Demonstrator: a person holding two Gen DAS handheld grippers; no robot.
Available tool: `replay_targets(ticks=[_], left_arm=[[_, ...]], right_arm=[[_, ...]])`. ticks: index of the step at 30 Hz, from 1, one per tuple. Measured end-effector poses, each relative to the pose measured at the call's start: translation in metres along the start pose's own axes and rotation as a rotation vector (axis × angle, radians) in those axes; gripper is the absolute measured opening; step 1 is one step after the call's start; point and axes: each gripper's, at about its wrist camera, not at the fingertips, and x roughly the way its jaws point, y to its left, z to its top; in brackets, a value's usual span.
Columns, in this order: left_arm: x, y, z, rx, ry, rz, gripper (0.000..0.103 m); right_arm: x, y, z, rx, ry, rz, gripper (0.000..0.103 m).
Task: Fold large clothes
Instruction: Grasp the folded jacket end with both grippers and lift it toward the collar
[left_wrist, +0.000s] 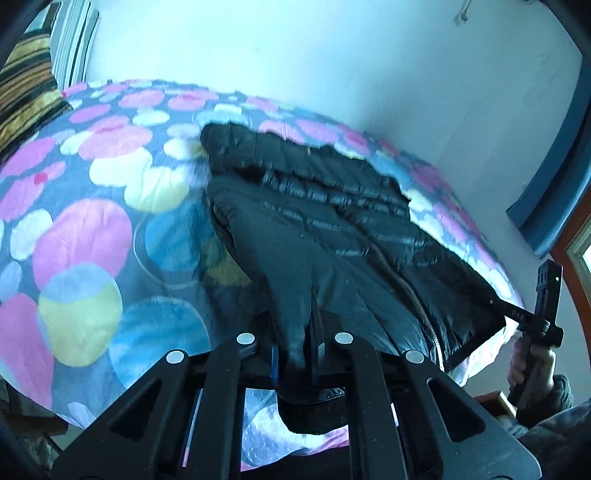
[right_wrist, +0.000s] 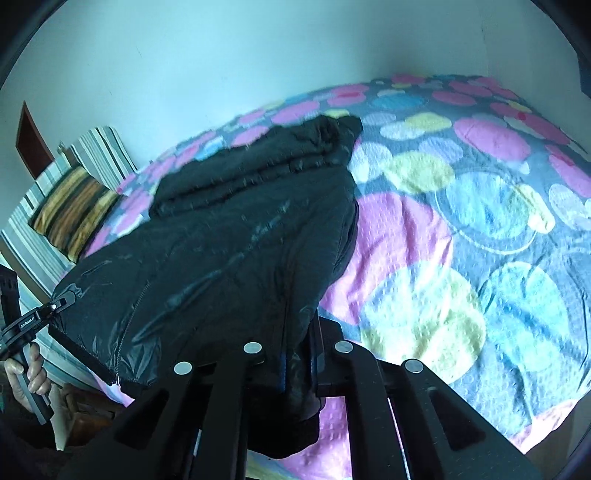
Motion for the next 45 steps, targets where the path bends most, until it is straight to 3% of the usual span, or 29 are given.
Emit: replay_targets(ticks=[4,11,14,21,28,34,40,45], left_arm=[[-0.008,-0.003,0.030,-0.027,-0.052,-0.032,0.010],[0.008,-0.001,0.104,-0.035,-0.132,-0.021,0.010],[0.032,0.001,0.135,-0.029,-0.137,-0.007,0.010],[0.112,0.013,0.190,0.019,-0.093,0.107,0.010],[0.194,0.052,0.211,-0.033,0.013,0.174,0.009],[0.240,0.070,0.209,-0.035,0.069,0.211,0.010],[0.265,0.074,0.202,-0.018,0.078,0.236,0.010],[0.249,0.066,0.206,0.012,0.045,0.232,0.015]], right_arm=[[-0.015,0.007,0.025,0.005,-0.062,0.057,0.008],[-0.006,0.016,0.101,0.028,-0.154,0.150,0.008],[0.016,0.012,0.133,0.050,-0.163,0.159,0.008],[0.092,-0.002,0.193,0.121,-0.118,0.129,0.008],[0.178,-0.021,0.226,0.164,-0.014,0.062,0.008],[0.239,-0.035,0.224,0.184,0.091,0.018,0.008],[0.260,-0.042,0.216,0.197,0.115,0.017,0.006],[0.252,-0.042,0.224,0.211,0.122,0.041,0.008]])
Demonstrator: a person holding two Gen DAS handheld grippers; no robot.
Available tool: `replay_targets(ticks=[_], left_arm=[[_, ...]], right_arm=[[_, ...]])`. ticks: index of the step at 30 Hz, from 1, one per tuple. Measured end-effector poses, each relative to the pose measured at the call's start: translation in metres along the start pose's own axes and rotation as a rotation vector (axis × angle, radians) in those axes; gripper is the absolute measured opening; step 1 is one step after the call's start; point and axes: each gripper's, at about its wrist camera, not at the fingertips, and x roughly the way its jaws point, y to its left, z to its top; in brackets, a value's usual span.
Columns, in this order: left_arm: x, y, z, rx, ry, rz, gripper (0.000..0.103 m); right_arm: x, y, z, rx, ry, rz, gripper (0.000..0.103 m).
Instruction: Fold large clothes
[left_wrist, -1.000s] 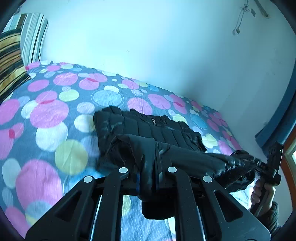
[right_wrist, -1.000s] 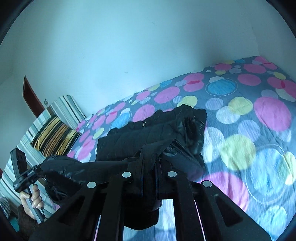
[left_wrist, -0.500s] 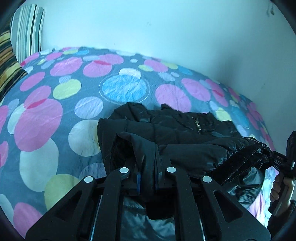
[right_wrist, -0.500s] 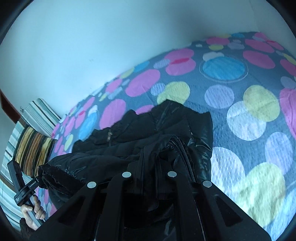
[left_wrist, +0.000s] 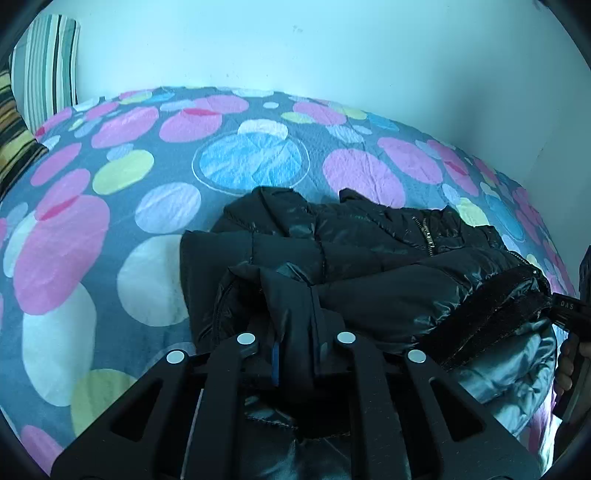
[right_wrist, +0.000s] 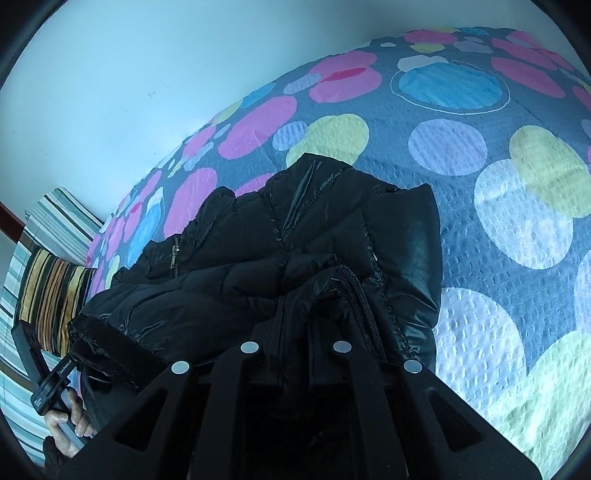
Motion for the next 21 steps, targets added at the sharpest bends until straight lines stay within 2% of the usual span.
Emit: replay_targets(ticks=[5,6,7,9,11,15,21], left_arm=[[-0.030,0.003,-0.002,0.020,-0.014,-0.014,0.053],[-0.038,0.004,-0.002,0.023,-0.036,0.015,0.071],[-0.049,0.005,-0.003,0.030,-0.074,0.039,0.075],[-0.064,0.006,-0.004,0.053,-0.097,0.041,0.075],[-0.075,0.009,-0.007,0.059,-0.111,0.041,0.078],[-0.085,0.015,-0.016,0.074,-0.110,0.042,0.079],[-0.084,0.023,-0.029,0.094,-0.094,0.039,0.079]], right_arm=[[-0.020,0.000,-0.002,0.013,-0.026,0.021,0.017],[-0.024,0.001,-0.003,0.014,-0.033,0.022,0.022],[-0.032,0.002,-0.004,0.011,-0.044,0.021,0.025],[-0.045,0.004,-0.006,0.003,-0.069,0.022,0.046],[-0.062,0.006,-0.009,-0.009,-0.103,0.025,0.056],[-0.088,0.004,-0.015,-0.036,-0.135,0.045,0.059],[-0.098,0.000,-0.022,-0.101,-0.132,0.030,0.060]])
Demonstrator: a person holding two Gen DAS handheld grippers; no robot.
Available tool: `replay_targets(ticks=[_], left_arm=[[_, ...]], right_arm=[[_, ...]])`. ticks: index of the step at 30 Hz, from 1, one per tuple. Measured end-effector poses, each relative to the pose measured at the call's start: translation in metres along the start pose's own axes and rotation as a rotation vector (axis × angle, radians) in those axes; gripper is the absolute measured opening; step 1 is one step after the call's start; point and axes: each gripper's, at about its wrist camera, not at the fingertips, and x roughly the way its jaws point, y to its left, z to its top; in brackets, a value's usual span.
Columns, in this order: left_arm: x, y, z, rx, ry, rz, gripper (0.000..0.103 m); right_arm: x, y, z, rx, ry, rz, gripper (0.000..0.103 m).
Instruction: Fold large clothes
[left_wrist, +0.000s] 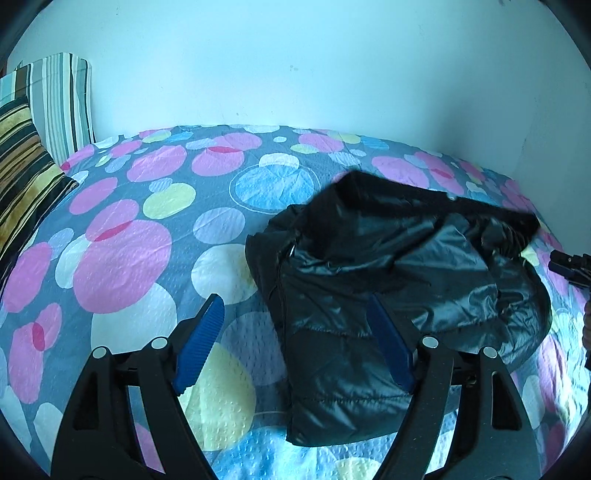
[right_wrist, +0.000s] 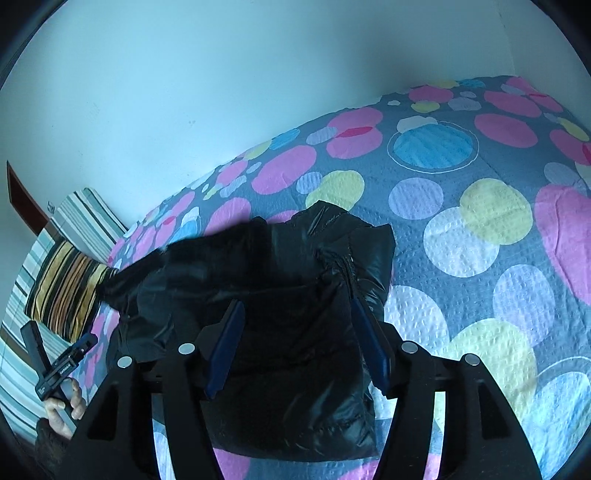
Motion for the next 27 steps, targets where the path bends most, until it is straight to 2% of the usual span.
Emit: replay_targets(ticks=[5,9,14,18,19,20,21,23,24,27], left_arm=[[0.012,0.005,0.007,-0.013,0.016,-0.020,0.079],[0.032,0.003,0.022,-0.011,0.045,-0.046,0.081],[0.066,-0.004,0.046,0.019,0.079,-0.059,0.082],[0.098,-0.010,0.059,0.051,0.144,-0.055,0.081],[0.103,-0.011,0.060,0.057,0.149,-0.054,0.067],[0.109,-0.013,0.061,0.068,0.160,-0.059,0.057],[0.114,-0.014,0.062,0.075,0.176,-0.069,0.043],[0.121,-0.016,0.064,0.079,0.184,-0.051,0.032],[0.124,-0.017,0.065,0.087,0.184,-0.035,0.026],[0.134,-0.016,0.070,0.086,0.186,0.023,0.021]], right_arm=[[0.008,0.003,0.004,-0.052,0.008,-0.020,0.060],[0.022,0.010,0.021,-0.097,0.011,-0.030,0.060],[0.053,0.015,0.049,-0.127,0.043,-0.042,0.060],[0.085,0.018,0.062,-0.161,0.097,-0.049,0.060],[0.092,0.019,0.062,-0.167,0.111,-0.051,0.058],[0.099,0.021,0.063,-0.183,0.124,-0.068,0.044],[0.105,0.022,0.064,-0.199,0.131,-0.095,0.029],[0.112,0.023,0.067,-0.200,0.149,-0.098,0.017],[0.115,0.023,0.069,-0.193,0.147,-0.097,0.015],[0.121,0.026,0.077,-0.185,0.130,-0.105,0.013]])
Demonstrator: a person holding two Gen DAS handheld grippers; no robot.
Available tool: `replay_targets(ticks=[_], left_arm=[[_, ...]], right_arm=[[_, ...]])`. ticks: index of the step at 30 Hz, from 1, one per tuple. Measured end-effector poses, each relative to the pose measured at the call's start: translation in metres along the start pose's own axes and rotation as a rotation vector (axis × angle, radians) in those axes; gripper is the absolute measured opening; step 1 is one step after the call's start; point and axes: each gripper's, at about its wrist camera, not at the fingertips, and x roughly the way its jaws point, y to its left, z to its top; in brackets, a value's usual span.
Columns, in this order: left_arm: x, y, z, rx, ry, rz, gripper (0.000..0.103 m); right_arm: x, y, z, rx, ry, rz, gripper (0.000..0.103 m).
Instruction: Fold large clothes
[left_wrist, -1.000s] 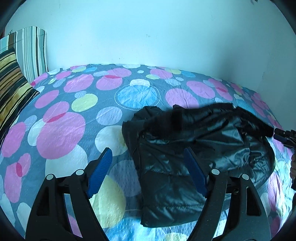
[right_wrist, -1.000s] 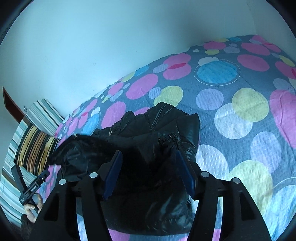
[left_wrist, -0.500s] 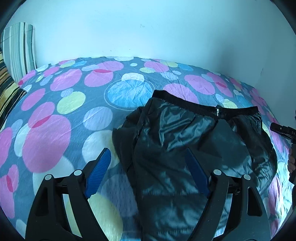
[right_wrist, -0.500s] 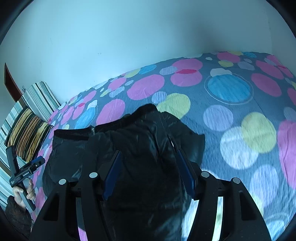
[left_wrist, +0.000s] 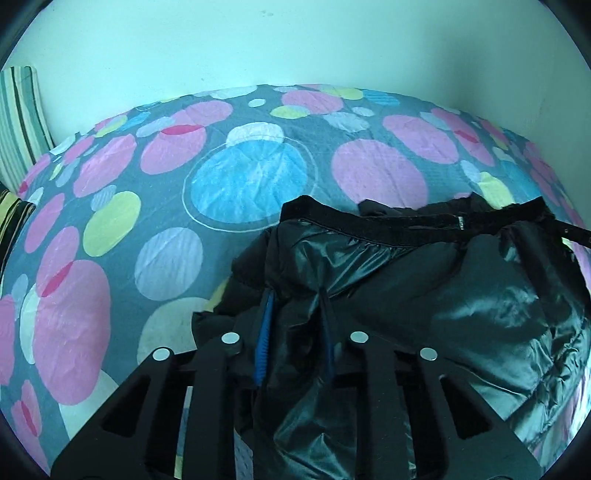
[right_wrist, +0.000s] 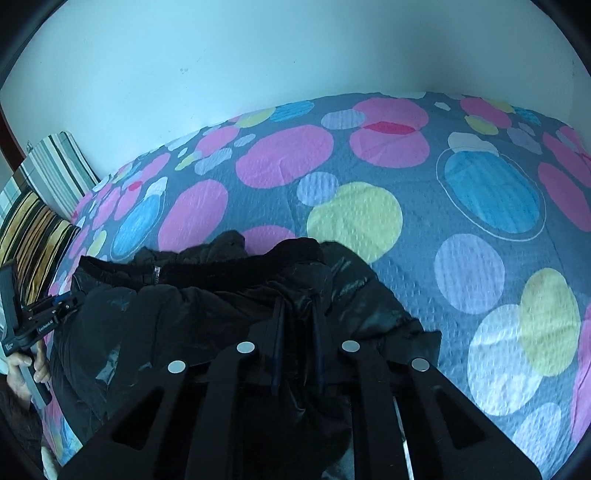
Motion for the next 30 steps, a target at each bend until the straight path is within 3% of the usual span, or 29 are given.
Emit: replay_targets(ticks=[6,10,20,23,25,27,30], left_arm=[[0.027,-0.004,0.005,0.034,0.034,0.075,0.020],[0.046,-0.007,0.003,0.038,0.039,0.087,0.020],[0.048,-0.009,0.002,0.026,0.034,0.108,0.023],[0.031,-0.003,0.000,-0.027,0.029,0.127,0.041],[0.010,0.005,-0.008,-0.075,0.011,0.087,0.057],[-0.012,0.010,-0.020,-0.107,-0.012,0.056,0.068],[-0.042,0.013,-0.043,-0.141,-0.028,0.030,0.076]], right_arm=[[0.042,0.002,0.004,-0.015,0.081,-0.081,0.013],[0.067,-0.006,-0.003,0.011,0.114,-0.070,0.013],[0.067,-0.003,-0.002,0.001,0.099,-0.078,0.012],[0.056,-0.003,-0.001,0.008,0.079,-0.070,0.017],[0.044,-0.003,-0.002,0.022,0.067,-0.062,0.026],[0.023,-0.004,-0.008,0.046,0.029,-0.046,0.050],[-0.017,-0.006,-0.028,0.066,-0.038,-0.062,0.060]])
